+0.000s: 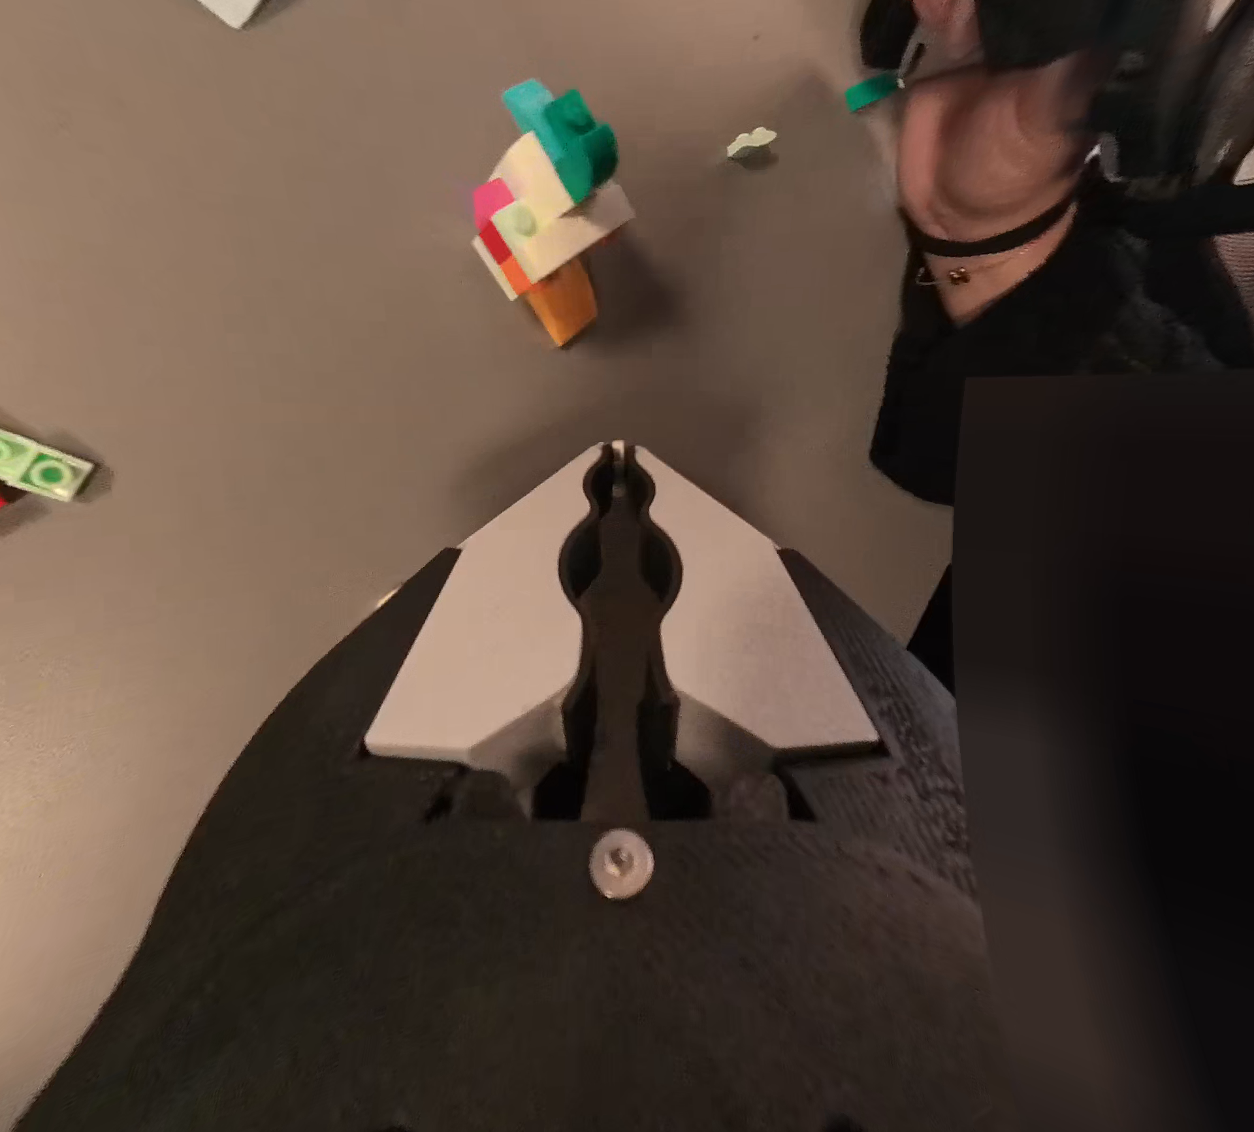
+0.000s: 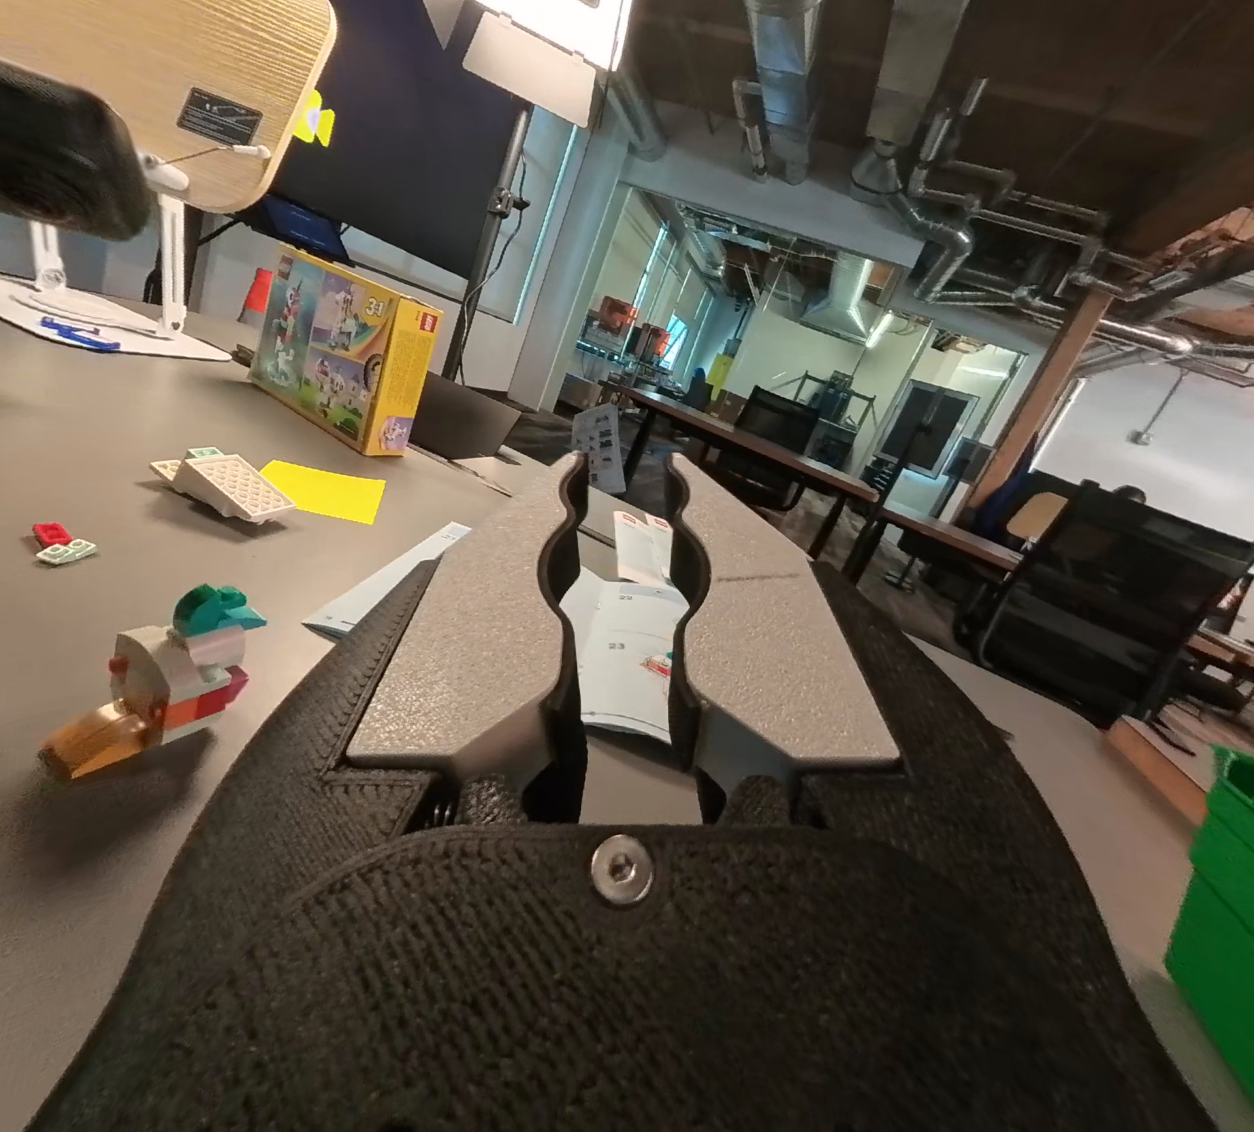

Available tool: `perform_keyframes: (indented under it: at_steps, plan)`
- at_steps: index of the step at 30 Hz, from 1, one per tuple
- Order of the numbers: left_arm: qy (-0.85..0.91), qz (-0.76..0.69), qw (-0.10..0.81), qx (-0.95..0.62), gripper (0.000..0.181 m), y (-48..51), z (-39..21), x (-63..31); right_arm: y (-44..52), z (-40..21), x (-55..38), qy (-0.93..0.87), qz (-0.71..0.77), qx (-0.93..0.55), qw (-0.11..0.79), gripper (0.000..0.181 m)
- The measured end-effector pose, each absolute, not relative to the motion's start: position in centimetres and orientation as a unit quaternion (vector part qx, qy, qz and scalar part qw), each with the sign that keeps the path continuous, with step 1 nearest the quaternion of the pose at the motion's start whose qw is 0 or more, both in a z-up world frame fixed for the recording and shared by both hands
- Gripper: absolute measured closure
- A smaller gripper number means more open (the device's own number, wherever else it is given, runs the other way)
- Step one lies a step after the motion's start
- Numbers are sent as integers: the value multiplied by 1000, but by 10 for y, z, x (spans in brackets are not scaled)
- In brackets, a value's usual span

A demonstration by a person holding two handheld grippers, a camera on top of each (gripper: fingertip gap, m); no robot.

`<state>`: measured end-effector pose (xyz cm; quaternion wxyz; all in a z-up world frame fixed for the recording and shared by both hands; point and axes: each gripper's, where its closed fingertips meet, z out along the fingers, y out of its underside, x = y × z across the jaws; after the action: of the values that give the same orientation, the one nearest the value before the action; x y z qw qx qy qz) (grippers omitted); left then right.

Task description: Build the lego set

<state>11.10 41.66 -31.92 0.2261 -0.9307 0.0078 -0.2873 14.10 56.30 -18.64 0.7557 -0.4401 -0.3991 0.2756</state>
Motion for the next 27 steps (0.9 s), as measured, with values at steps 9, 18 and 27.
perform_keyframes:
  at_steps: [9, 18, 27]
  plan:
    - [-32, -267, 257, -928, 161, 427, -318, 75, 562, -189, 139, -404, 273, -442, 753, 162]
    - [-66, -240, 311, -917, 143, 434, -314, 50, 559, -192, 135, -415, 275, -441, 747, 162]
    - [-80, -264, 351, -895, 123, 443, -305, 48, 558, -195, 133, -423, 274, -441, 743, 162]
